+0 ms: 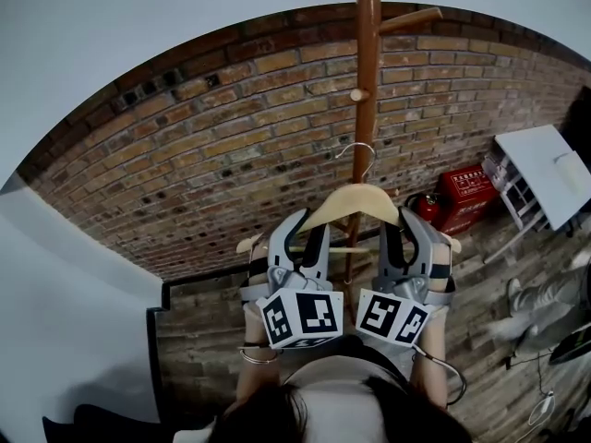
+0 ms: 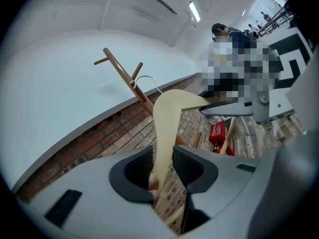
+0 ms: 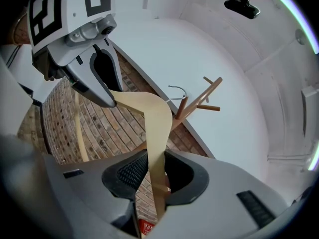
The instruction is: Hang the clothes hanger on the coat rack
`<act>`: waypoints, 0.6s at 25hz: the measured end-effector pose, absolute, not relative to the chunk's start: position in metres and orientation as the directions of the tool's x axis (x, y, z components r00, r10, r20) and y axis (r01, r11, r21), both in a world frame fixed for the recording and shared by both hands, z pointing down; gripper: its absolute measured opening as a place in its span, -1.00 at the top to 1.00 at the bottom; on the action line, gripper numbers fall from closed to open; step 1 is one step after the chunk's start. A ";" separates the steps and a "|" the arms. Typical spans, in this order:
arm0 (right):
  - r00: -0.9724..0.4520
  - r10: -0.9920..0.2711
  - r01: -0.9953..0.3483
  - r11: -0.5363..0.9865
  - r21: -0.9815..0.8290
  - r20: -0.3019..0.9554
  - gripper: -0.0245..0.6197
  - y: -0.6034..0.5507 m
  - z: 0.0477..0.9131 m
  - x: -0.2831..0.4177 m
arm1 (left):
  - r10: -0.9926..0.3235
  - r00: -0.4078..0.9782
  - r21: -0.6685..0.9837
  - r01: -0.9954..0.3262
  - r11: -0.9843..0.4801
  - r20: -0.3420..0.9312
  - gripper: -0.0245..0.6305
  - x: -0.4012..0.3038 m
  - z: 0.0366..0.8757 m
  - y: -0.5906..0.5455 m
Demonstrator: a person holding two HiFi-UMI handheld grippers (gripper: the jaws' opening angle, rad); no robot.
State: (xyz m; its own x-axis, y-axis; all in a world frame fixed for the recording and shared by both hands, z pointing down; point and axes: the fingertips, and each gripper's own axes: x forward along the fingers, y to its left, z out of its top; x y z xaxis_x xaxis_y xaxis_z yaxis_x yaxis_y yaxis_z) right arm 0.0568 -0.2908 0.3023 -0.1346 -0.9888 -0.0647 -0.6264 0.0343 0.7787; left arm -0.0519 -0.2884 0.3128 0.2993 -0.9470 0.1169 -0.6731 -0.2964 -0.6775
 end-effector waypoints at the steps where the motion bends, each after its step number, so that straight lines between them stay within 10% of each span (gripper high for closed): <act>1: -0.136 -0.988 -0.626 0.033 0.779 -0.067 0.57 -0.293 0.300 0.057 | -0.948 0.298 -0.676 -0.676 -0.293 0.114 0.53 -0.052 0.310 -0.290; 15: -0.177 -0.979 -0.614 0.031 0.788 -0.100 0.57 -0.320 0.272 0.057 | -0.961 0.268 -0.685 -0.687 -0.242 0.070 0.53 -0.051 0.283 -0.313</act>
State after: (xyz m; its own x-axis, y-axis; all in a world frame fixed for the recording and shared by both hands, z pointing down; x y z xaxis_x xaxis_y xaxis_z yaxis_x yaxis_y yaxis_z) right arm 0.0572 -0.3202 0.2717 -0.1768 -0.9792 -0.0996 -0.6143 0.0307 0.7885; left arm -0.0508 -0.3134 0.2830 0.2683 -0.9608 0.0700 -0.6870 -0.2418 -0.6852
